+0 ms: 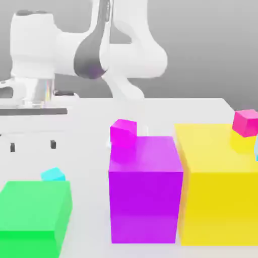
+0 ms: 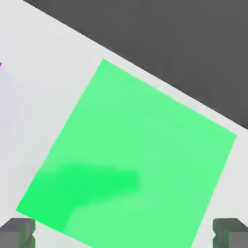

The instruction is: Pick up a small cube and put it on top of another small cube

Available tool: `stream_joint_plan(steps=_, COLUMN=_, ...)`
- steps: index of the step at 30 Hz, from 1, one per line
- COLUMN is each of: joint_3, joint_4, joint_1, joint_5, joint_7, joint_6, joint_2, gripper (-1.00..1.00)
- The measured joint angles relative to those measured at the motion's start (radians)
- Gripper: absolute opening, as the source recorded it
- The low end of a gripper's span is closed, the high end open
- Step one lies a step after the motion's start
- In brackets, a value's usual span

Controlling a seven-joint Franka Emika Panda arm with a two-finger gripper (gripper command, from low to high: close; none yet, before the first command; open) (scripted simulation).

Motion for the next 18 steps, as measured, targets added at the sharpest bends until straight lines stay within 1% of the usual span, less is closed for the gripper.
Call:
stream_joint_plan(steps=3, joint_3=-0.07, joint_4=-0.056, joint_1=-0.001, joint_5=0.026, joint_7=-0.152, joint_6=0.054, joint_2=0.072, gripper=0.0)
stream_joint_plan(steps=5, joint_3=-0.111, joint_4=-0.095, joint_1=0.001, joint_5=0.067, joint_7=-0.269, joint_6=0.091, joint_2=0.124, gripper=0.0)
stream_joint_plan(steps=6, joint_3=-0.126, joint_4=-0.107, joint_1=0.011, joint_5=0.114, joint_7=-0.333, joint_6=0.115, joint_2=0.155, gripper=0.0)
stream_joint_plan(steps=7, joint_3=-0.113, joint_4=-0.11, joint_1=0.022, joint_5=0.196, joint_7=-0.406, joint_6=0.142, joint_2=0.194, gripper=0.0)
stream_joint_plan(steps=9, joint_3=0.06, joint_4=-0.102, joint_1=-0.113, joint_5=0.371, joint_7=-0.541, joint_6=0.196, joint_2=0.274, gripper=0.0)
stream_joint_plan(steps=11, joint_3=0.209, joint_4=-0.086, joint_1=-0.225, joint_5=0.538, joint_7=-0.664, joint_6=0.248, joint_2=0.35, gripper=0.0)
stream_joint_plan(steps=13, joint_3=0.35, joint_4=-0.066, joint_1=-0.337, joint_5=0.664, joint_7=-0.759, joint_6=0.302, joint_2=0.423, gripper=0.0)
stream_joint_plan(steps=14, joint_3=0.416, joint_4=-0.059, joint_1=-0.395, joint_5=0.696, joint_7=-0.784, joint_6=0.328, joint_2=0.454, gripper=-1.0)
stream_joint_plan(steps=18, joint_3=0.416, joint_4=-0.059, joint_1=-0.395, joint_5=0.696, joint_7=-0.785, joint_6=0.326, joint_2=0.454, gripper=-1.0)
